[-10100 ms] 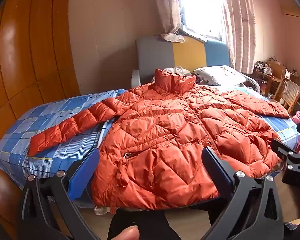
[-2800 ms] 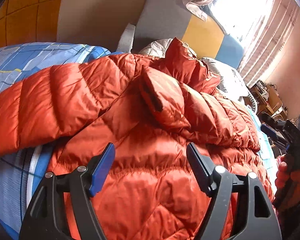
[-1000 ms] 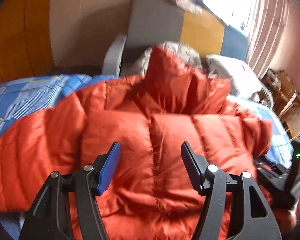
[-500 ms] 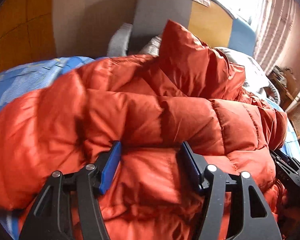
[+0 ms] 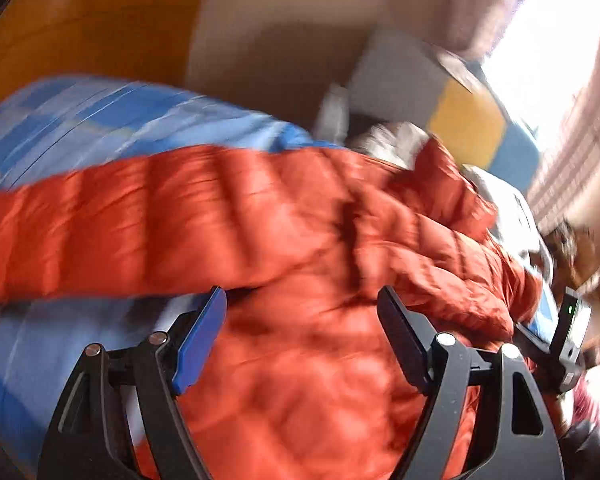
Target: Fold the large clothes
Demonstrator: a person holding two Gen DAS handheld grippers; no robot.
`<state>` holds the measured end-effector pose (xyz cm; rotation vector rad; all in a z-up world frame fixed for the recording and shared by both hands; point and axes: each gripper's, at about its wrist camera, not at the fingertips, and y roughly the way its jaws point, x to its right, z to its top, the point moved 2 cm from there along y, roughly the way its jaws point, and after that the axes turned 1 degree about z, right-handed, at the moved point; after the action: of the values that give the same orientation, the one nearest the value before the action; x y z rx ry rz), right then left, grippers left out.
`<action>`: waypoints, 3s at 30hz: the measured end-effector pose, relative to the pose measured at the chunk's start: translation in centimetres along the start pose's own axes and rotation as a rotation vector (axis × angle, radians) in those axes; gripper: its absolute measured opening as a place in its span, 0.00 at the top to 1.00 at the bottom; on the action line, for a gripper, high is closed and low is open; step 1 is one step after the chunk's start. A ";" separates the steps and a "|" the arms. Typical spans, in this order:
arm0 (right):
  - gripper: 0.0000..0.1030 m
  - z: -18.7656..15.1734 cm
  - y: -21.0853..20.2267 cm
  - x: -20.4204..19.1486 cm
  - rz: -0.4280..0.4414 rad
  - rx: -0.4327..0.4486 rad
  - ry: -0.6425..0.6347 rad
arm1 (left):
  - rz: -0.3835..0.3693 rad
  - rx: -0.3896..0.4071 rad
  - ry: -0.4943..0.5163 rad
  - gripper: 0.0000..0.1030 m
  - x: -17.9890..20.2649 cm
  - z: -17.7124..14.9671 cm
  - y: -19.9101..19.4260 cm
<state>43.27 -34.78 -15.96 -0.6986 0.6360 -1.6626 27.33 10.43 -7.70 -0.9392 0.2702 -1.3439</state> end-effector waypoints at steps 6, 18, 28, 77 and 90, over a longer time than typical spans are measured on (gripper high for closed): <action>0.61 0.0 -0.1 0.0 -0.002 0.002 -0.001 | 0.118 0.045 -0.234 0.26 -12.0 -0.8 -4.6; 0.61 0.0 -0.2 0.1 -0.013 0.002 -0.007 | 0.151 0.132 -0.757 0.37 -28.7 -3.4 -7.3; 0.61 0.1 -0.1 -0.4 -0.033 0.001 -0.023 | 0.173 0.140 -0.653 0.91 -27.3 0.0 -5.4; 0.61 0.3 0.3 1.0 0.047 0.003 0.040 | -0.523 -0.236 0.265 0.93 26.0 -1.7 9.1; 0.61 0.3 0.2 0.9 0.046 0.004 0.040 | -0.556 -0.357 0.304 0.93 27.8 -4.5 12.7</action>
<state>43.52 -35.77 -15.81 -0.6452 0.6724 -1.6384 40.49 -17.43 -10.06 -1.1554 0.5194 -2.0011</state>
